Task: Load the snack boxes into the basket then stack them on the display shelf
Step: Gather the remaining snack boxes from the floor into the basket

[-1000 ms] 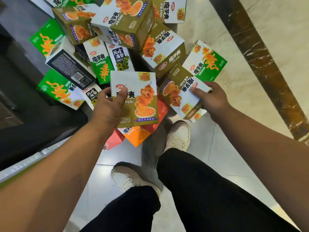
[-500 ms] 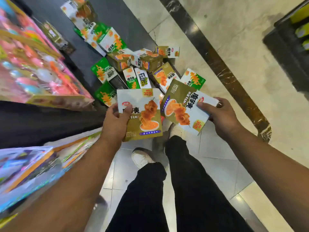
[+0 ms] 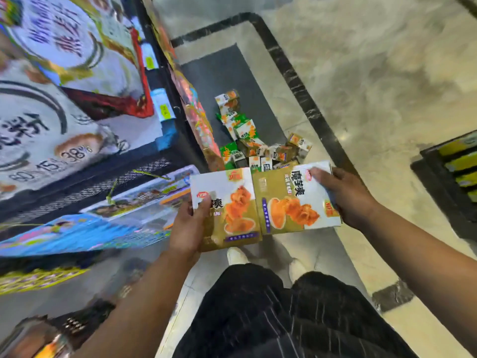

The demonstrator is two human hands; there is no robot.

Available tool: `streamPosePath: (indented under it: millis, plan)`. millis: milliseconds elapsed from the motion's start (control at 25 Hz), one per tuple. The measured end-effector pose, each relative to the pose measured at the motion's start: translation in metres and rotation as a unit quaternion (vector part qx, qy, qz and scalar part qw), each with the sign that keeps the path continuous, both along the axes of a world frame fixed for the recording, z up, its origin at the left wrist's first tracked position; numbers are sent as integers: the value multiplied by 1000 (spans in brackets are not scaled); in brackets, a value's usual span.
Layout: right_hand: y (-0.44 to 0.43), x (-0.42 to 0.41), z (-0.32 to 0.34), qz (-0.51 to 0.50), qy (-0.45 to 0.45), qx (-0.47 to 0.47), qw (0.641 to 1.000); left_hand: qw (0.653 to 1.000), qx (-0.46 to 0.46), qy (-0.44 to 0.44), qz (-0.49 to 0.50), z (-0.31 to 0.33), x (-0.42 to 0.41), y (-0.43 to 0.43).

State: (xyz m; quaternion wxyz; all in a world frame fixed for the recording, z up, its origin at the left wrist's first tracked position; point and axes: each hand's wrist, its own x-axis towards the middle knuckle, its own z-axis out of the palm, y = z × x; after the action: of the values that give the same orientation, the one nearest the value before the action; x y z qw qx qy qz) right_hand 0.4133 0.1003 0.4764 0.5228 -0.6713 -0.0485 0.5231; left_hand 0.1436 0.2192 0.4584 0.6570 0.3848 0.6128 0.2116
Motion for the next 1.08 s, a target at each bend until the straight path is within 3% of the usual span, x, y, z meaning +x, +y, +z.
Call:
streamPosePath:
  millis: [80, 280, 440, 720, 1080]
  plan:
    - [-5, -6, 18, 38, -4, 17, 999, 999, -6, -22, 49, 17, -15, -26]
    - [-31, -15, 40, 246, -14, 30, 969, 980, 1, -49, 194, 46, -35, -109]
    - [-45, -45, 54, 305, -68, 67, 947, 957, 15, -55, 286, 56, -66, -167]
    - [-49, -139, 60, 404, 1, 120, 907, 901, 72, -77, 421, 66, -148, -261]
    - [-60, -333, 70, 492, -30, 149, 857, 843, 112, -126, 511, 79, -302, -340]
